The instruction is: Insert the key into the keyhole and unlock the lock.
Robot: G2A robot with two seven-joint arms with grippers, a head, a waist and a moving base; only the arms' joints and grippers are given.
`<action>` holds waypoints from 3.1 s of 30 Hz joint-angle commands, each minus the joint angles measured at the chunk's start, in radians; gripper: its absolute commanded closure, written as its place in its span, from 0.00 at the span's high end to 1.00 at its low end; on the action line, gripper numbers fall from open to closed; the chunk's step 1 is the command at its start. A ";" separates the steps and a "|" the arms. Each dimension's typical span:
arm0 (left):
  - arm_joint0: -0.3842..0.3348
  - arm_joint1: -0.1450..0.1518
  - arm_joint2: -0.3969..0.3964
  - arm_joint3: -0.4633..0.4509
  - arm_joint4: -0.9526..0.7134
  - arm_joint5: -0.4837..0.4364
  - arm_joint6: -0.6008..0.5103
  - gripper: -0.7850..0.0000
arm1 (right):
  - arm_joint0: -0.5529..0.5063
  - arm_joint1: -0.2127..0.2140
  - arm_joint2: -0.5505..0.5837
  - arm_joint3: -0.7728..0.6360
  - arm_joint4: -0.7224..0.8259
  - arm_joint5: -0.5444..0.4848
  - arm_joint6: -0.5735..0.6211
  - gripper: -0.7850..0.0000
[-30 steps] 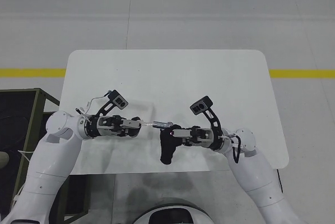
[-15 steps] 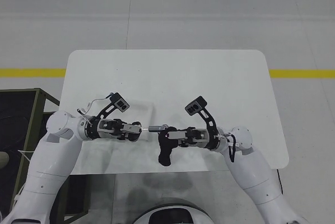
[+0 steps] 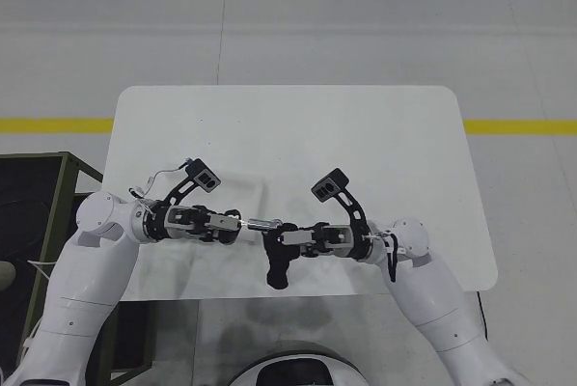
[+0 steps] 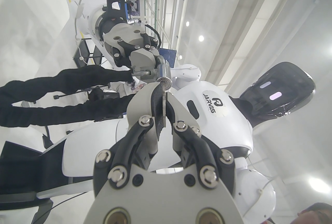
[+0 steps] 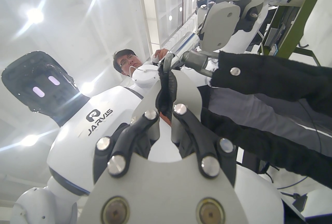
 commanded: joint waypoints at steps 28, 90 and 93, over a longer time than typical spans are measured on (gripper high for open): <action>0.036 -0.009 -0.044 0.010 -0.040 -0.039 0.055 0.00 | -0.014 -0.008 0.035 -0.004 0.050 -0.008 -0.004 0.00; 0.171 -0.001 -0.120 -0.340 0.807 -0.770 0.516 0.00 | -0.079 0.021 0.101 -0.118 -0.142 -0.023 -0.123 0.00; 0.181 0.001 -0.132 -0.360 0.910 -0.847 0.593 0.00 | -0.079 0.023 0.100 -0.118 -0.141 -0.024 -0.130 0.00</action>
